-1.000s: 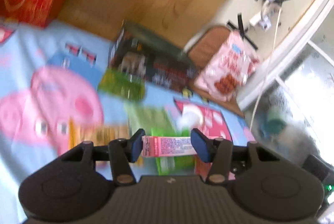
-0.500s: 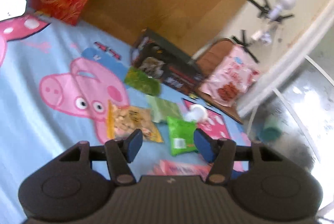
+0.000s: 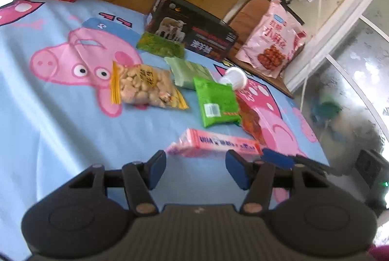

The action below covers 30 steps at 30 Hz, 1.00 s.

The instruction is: Organize snacks

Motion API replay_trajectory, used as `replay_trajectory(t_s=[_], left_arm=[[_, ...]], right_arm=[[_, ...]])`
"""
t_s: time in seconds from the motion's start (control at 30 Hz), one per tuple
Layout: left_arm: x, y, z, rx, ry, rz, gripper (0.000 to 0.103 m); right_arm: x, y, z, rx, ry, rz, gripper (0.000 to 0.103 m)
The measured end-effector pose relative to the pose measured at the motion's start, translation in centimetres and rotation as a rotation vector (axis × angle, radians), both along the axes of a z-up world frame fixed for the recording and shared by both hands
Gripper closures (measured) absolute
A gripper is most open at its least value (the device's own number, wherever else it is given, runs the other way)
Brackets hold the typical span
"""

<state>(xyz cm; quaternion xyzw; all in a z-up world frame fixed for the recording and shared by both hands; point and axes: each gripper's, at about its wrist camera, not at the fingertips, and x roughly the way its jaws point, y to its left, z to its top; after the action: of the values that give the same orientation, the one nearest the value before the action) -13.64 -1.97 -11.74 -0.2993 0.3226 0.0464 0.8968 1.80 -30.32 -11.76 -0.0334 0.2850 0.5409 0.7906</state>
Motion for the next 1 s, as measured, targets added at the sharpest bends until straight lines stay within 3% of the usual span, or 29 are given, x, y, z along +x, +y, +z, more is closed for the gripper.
replay_trajectory(t_s=[0.3,0.4,0.53,0.8,1.0], left_arm=[[3.1,-1.3,-0.4,0.003,0.011,-0.057,0.047],[3.4,-1.8,-0.3,0.036,0.009,-0.057,0.042],[3.5,-1.7,0.2,0.048,0.005,-0.031,0.044],[4.3,-0.8,4.8,0.092,-0.113,-0.036,0.045],[8.6,1.3,6.9,0.107,-0.149,-0.018,0.045]], right_arm=[[-0.4,1.1,-0.5,-0.024,-0.008,0.022,0.051],[-0.7,1.2,-0.5,-0.03,-0.025,0.024,0.051],[-1.3,1.7,-0.3,-0.049,-0.059,0.033,0.051],[-0.4,2.4,2.1,0.03,-0.088,-0.017,0.054],[2.7,4.4,3.2,0.06,-0.124,-0.069,0.054]])
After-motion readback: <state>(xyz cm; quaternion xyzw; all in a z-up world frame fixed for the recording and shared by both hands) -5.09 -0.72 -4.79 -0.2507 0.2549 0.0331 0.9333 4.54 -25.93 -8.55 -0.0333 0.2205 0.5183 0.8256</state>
